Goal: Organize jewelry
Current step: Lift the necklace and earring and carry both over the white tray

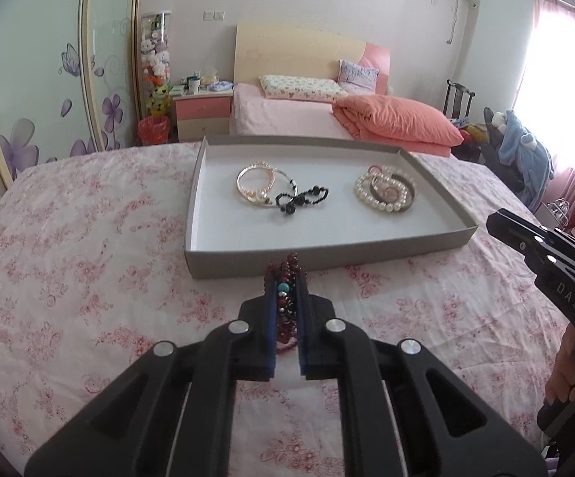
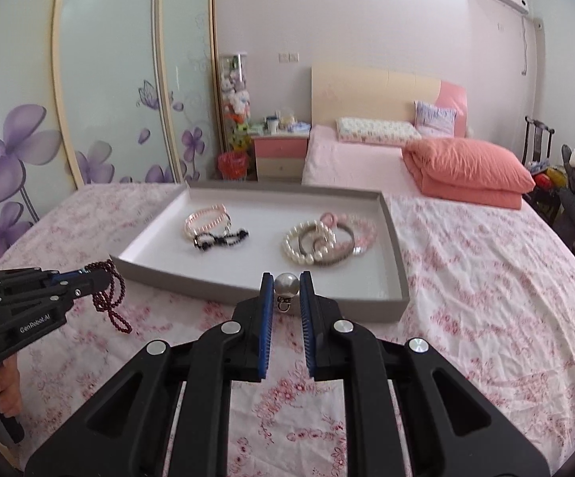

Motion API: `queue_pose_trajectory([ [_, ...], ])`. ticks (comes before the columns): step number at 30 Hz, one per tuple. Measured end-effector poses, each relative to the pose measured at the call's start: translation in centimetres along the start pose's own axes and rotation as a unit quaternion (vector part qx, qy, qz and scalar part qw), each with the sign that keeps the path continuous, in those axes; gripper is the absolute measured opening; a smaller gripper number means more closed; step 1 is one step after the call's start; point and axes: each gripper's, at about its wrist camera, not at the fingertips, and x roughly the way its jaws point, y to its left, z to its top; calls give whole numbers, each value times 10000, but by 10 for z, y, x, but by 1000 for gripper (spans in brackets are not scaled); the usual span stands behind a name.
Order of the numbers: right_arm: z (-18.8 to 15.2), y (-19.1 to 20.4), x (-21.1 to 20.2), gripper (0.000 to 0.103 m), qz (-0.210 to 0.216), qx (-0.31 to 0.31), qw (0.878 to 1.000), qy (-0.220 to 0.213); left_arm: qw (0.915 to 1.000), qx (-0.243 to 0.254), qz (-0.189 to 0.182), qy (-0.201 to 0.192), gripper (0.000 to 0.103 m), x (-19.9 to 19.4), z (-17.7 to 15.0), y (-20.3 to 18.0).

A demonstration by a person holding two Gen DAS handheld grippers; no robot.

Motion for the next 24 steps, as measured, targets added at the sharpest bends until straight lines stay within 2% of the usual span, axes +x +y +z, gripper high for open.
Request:
queue_pose_trajectory([
  [14,21,7,-33,14,-270,-31,9930,-1148,9949,247,247,-947,9,-36,19,-22],
  [24,32,9,-31,14,-293,-9,9898,-1394,9900,352,339,-1322,9,-39,34,-34],
])
